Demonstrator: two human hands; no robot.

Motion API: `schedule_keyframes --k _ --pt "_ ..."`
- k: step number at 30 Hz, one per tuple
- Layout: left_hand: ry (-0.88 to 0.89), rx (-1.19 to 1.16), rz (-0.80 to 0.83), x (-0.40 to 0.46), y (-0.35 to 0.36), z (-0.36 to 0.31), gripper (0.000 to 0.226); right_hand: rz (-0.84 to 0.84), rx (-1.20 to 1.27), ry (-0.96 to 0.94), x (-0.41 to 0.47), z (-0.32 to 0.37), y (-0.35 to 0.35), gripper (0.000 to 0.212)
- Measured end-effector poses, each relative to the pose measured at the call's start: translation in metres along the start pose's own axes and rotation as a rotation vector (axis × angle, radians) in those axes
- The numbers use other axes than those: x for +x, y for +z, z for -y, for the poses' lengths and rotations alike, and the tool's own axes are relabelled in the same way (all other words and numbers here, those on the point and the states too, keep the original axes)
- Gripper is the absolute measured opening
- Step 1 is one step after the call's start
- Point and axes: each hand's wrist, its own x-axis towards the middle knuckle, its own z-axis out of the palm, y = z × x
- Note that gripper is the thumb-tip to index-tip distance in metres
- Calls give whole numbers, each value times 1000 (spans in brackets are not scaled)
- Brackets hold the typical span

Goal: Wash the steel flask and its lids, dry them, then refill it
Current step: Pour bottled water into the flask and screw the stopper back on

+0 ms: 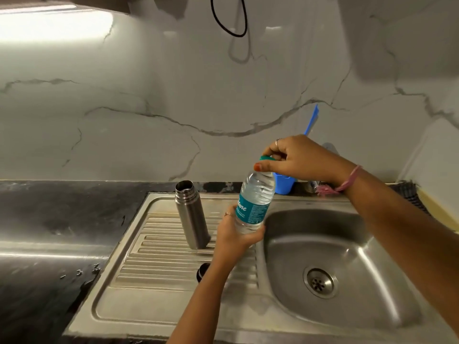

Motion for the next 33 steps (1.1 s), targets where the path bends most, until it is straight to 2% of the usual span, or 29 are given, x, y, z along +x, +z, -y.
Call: schedule_keyframes --k 6,9,12,14,19,22,26,28,31,33 --pt "-22 -36 26 -12 -2 5 58 157 148 -123 -4 -7 2 33" --pt "-33 -27 20 -13 -5 11 59 283 37 -111 -2 -7 -5 41" --pt "-40 -23 22 -15 -6 16 59 275 -121 -38 4 -3 -1 55" --pt "-46 -37 31 -17 -5 17 59 260 -231 -66 7 -2 6 58" --pt "-67 -46 44 -18 -5 25 61 420 -93 -118 10 -3 -1 39" --pt "-73 -27 46 -19 -6 31 62 516 -133 -109 15 -5 -4 47" --pt "-55 -20 46 -22 -5 32 60 512 -210 14 19 -5 3 64" --pt "-54 -20 61 -23 -5 33 59 482 -182 37 20 -4 6 57" --pt "-66 -40 60 -23 -6 33 61 447 -179 -74 21 0 4 32" --pt "-74 -69 47 -24 -6 35 66 460 -139 -127 20 1 2 34"
